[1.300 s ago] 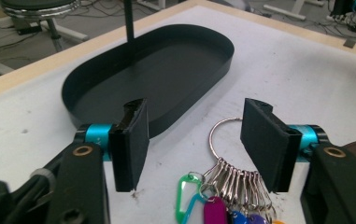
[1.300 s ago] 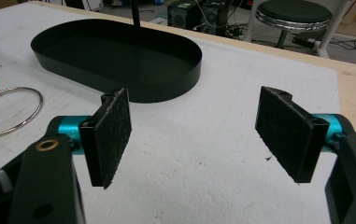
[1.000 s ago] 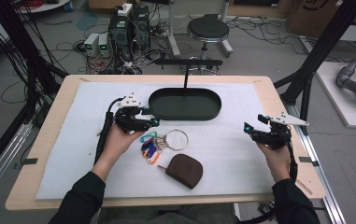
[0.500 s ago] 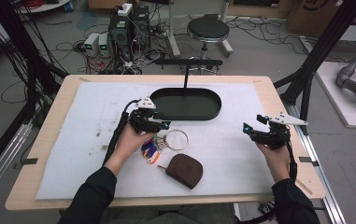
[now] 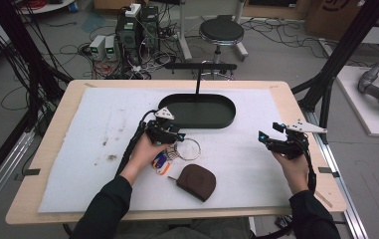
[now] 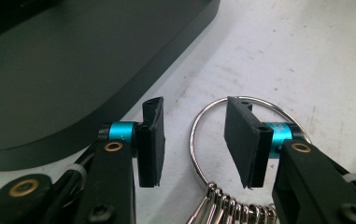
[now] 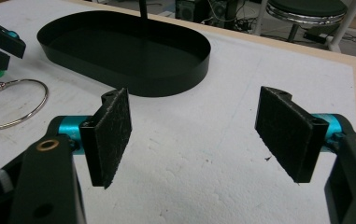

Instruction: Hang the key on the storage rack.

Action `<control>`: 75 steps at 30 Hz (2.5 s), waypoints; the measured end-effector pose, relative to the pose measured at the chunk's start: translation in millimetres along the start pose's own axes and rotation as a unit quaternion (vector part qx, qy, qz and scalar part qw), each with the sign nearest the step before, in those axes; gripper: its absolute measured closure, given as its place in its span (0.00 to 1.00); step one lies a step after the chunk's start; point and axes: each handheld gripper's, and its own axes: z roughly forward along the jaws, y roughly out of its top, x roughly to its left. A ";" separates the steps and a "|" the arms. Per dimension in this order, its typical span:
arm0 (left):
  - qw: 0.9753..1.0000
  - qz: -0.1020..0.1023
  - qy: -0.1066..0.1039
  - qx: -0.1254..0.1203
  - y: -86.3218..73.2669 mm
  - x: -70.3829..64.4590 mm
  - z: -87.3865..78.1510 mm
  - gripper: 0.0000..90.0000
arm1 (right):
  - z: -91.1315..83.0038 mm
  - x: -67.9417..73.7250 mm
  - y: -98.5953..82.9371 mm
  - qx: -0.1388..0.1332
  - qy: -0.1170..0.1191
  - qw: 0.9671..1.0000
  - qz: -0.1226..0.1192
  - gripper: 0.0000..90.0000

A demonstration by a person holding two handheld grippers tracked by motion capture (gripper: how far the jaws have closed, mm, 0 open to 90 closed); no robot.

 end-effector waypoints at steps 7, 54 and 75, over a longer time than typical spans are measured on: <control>0.999 0.006 0.005 0.032 0.6 -2.9 13.3 0.70 | 1.1 0.6 0.0 0.002 0.003 1.000 -0.001 0.31; 0.997 0.050 0.052 -0.010 14.7 -15.5 -4.2 0.95 | 1.8 -0.6 -0.9 0.006 0.002 1.000 -0.002 0.31; 0.993 0.099 0.031 -0.053 13.7 -43.4 -29.2 0.99 | 2.8 1.7 -0.7 0.009 0.003 1.000 -0.007 0.31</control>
